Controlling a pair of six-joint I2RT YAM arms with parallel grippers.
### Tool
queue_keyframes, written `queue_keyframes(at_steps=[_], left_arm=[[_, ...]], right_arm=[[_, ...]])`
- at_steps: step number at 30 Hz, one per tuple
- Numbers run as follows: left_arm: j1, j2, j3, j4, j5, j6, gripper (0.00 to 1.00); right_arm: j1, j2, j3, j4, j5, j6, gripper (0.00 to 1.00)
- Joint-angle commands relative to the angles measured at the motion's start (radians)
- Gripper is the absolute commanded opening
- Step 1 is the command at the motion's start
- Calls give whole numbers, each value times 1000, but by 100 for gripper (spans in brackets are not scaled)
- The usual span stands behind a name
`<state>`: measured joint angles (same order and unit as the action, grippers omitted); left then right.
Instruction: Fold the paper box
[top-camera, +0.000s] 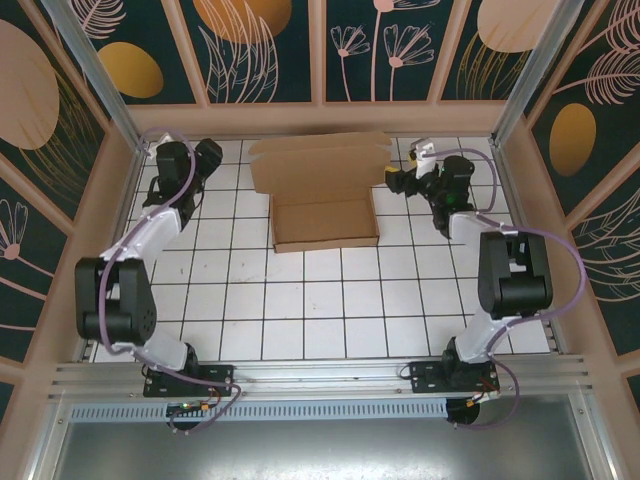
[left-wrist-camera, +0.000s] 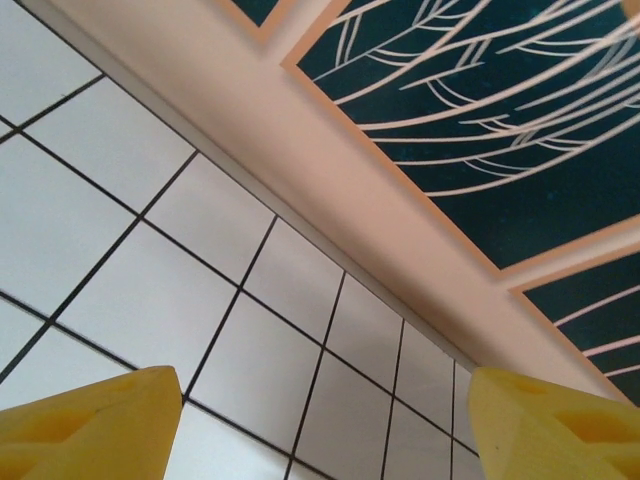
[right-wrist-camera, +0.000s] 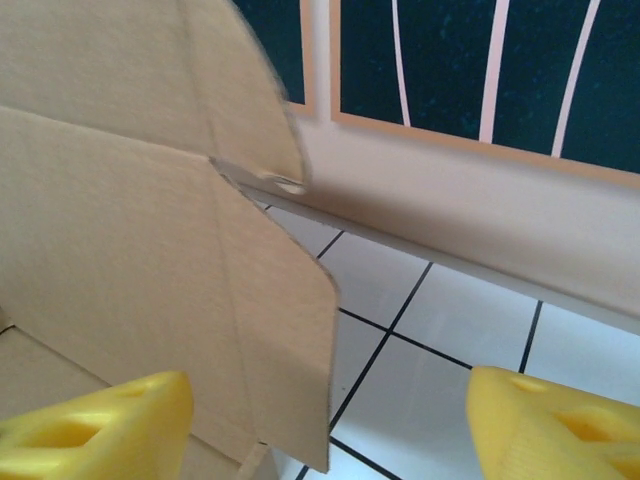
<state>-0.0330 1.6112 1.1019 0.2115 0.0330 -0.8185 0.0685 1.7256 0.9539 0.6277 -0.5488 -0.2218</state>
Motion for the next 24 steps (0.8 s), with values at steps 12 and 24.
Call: queue_keyframes(at_steps=[12, 24], left_arm=[[22, 405, 271, 154, 449, -106, 65], [21, 624, 347, 383, 759, -303, 59]], right_arm=[[-16, 256, 301, -153, -295, -89, 65], [30, 256, 297, -169, -276, -115, 18]])
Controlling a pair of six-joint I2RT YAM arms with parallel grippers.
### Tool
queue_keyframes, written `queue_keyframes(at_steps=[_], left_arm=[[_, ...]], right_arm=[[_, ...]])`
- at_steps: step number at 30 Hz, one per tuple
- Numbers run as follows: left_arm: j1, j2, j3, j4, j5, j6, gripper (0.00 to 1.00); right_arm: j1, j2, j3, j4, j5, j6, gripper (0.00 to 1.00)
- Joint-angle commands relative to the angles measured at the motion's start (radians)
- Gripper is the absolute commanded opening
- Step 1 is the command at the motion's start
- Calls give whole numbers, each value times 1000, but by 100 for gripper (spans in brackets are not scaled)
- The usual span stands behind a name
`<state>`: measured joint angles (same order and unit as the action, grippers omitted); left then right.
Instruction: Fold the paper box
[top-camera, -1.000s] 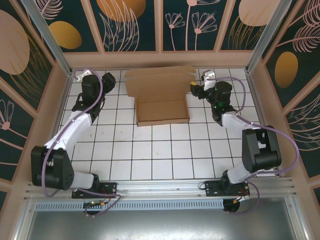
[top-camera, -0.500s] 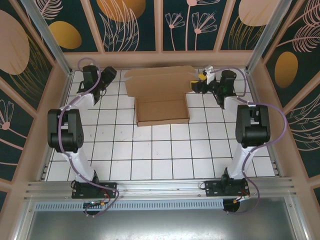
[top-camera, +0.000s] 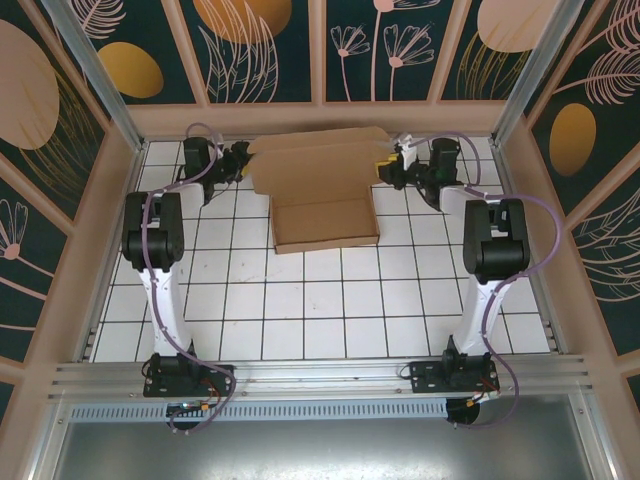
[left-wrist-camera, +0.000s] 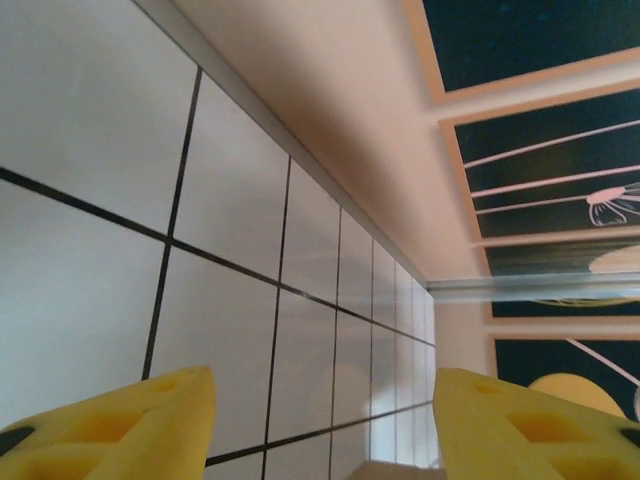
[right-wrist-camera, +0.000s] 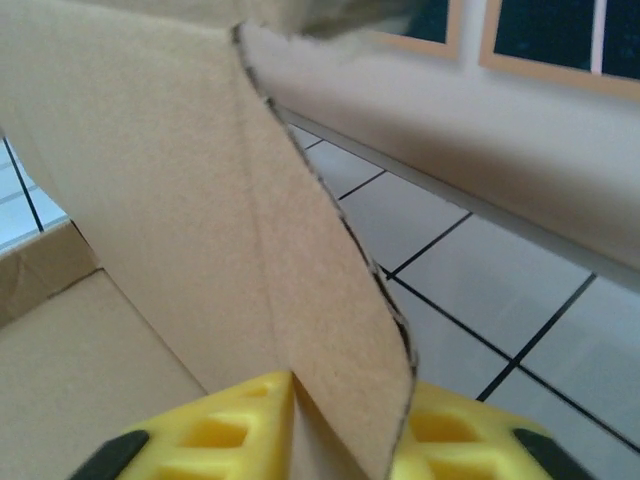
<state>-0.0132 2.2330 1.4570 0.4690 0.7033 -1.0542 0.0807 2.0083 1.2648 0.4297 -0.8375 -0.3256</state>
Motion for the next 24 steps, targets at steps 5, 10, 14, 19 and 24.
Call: queue_keyframes(at_steps=[5, 10, 14, 19, 24], left_arm=[[-1, -13, -58, 147, 94, -66, 58], [-4, -38, -90, 160, 90, -69, 58], [-7, -53, -113, 163, 80, -68, 58], [-16, -80, -147, 169, 40, -75, 58], [-28, -106, -170, 159, 24, -69, 58]], right_arm=[[74, -87, -92, 102, 167, -25, 6], [169, -163, -176, 164, 480, -41, 0], [284, -182, -209, 195, 819, -23, 2], [394, -56, -149, 179, 1267, 18, 0], [442, 6, -81, 120, 1409, 124, 0]])
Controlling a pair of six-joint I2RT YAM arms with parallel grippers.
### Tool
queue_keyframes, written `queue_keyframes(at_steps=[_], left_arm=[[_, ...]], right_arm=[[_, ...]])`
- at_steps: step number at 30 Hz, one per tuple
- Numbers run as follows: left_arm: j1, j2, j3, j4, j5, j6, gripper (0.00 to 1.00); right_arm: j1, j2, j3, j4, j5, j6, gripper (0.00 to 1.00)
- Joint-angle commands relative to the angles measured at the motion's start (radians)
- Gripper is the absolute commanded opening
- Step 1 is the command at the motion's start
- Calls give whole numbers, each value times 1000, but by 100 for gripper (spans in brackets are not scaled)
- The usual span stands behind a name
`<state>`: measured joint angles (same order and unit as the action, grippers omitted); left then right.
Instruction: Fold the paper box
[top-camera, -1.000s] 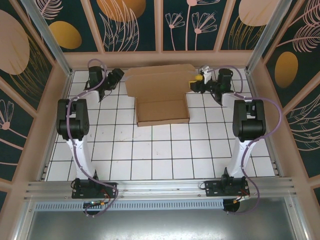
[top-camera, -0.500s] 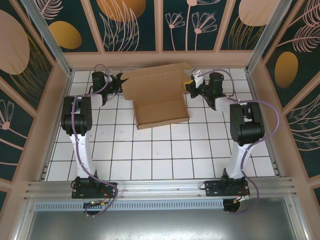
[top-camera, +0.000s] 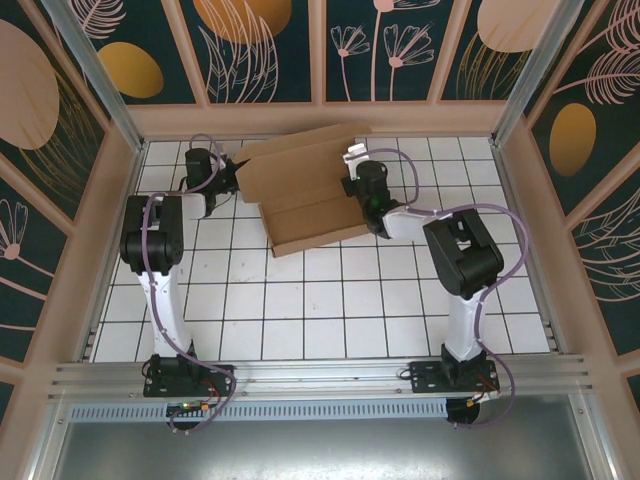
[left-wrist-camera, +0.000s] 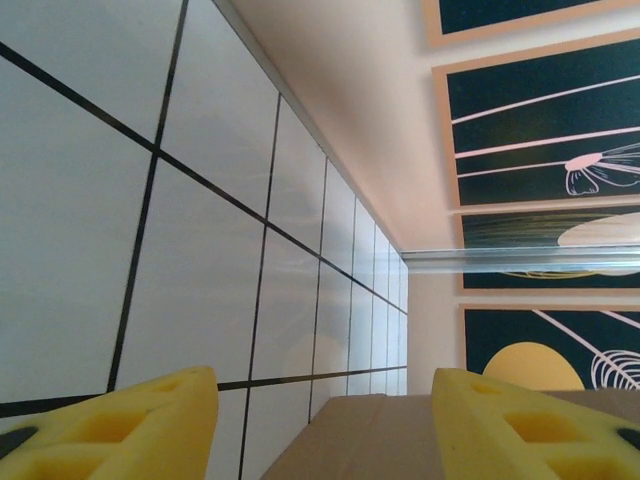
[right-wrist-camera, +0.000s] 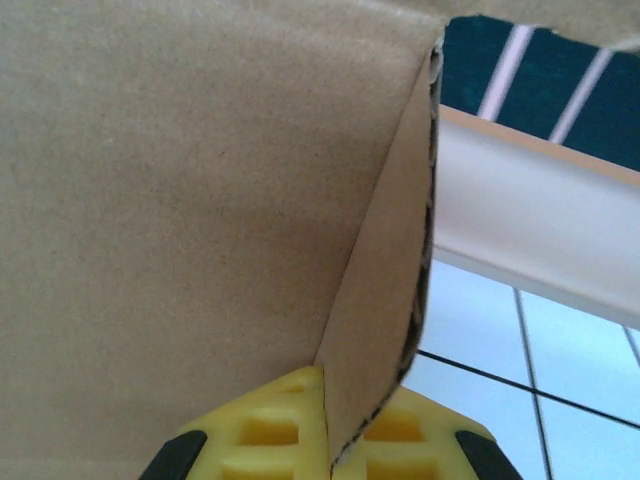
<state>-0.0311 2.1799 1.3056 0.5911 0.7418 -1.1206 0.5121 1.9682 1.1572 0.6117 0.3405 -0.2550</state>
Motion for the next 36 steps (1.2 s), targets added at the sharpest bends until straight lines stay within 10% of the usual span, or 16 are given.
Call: queue_keyframes(at_steps=[1, 10, 19, 25, 32, 36], left_arm=[[-12, -58, -26, 36, -19, -2, 58], [-13, -136, -63, -47, -61, 74, 60], [21, -394, -113, -365, -338, 442, 68], [20, -640, -306, -291, -463, 646, 70], [7, -851, -700, 286, -408, 824, 77], [-9, -762, -574, 27, -255, 1118, 69]], right_arm=[[19, 57, 41, -65, 269, 62, 0], [48, 65, 54, -42, 288, 57, 0], [-50, -166, -239, 143, -45, -53, 0], [-95, -230, -341, 213, -244, -75, 0], [-106, -247, -366, 214, -321, -51, 0], [-113, -244, -370, 212, -365, -47, 0]])
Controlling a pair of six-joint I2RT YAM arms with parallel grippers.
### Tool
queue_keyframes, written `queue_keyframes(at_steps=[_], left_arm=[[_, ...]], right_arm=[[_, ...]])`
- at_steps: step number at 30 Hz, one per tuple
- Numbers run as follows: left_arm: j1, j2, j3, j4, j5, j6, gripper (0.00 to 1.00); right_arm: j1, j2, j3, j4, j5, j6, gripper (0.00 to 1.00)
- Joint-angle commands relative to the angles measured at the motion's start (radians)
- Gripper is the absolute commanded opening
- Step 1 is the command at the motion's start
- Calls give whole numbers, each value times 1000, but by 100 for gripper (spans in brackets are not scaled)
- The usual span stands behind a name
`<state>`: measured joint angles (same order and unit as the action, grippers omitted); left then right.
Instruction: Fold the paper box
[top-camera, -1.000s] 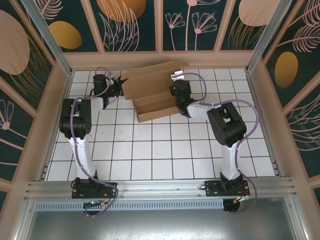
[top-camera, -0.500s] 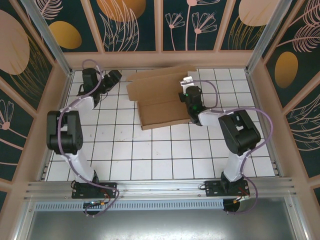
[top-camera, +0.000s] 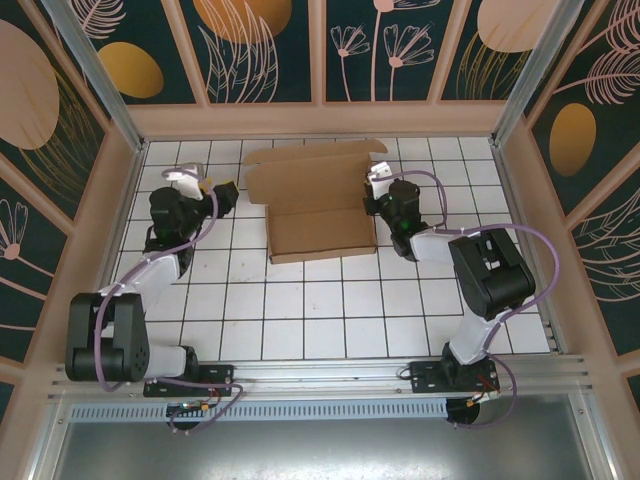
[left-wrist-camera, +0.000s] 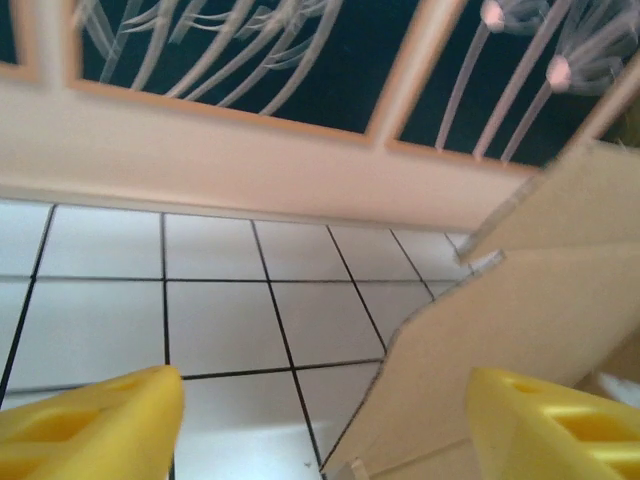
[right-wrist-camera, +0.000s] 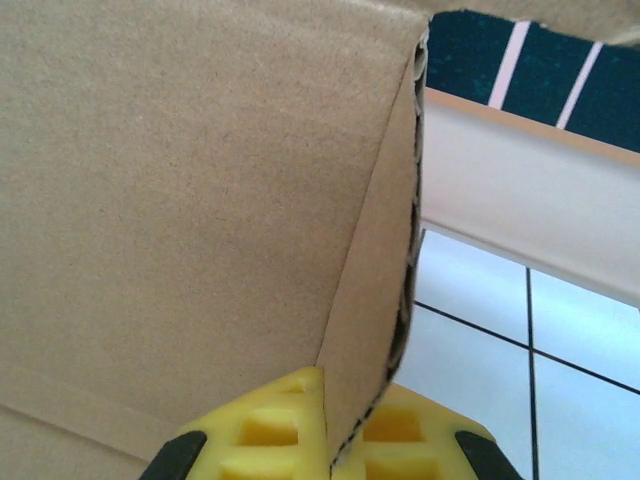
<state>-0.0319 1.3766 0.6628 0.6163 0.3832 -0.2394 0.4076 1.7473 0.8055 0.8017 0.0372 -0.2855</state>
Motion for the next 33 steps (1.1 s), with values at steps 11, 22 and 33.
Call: queue_keyframes(at_steps=[11, 22, 33], left_arm=[[-8, 146, 21, 128, 181, 374, 69], [-10, 281, 167, 27, 235, 375, 54], [-60, 288, 209, -56, 189, 379, 18]], right_arm=[[-17, -11, -13, 9, -100, -10, 0], [-21, -2, 13, -40, -132, -12, 0], [-2, -11, 43, -100, -137, -17, 0]])
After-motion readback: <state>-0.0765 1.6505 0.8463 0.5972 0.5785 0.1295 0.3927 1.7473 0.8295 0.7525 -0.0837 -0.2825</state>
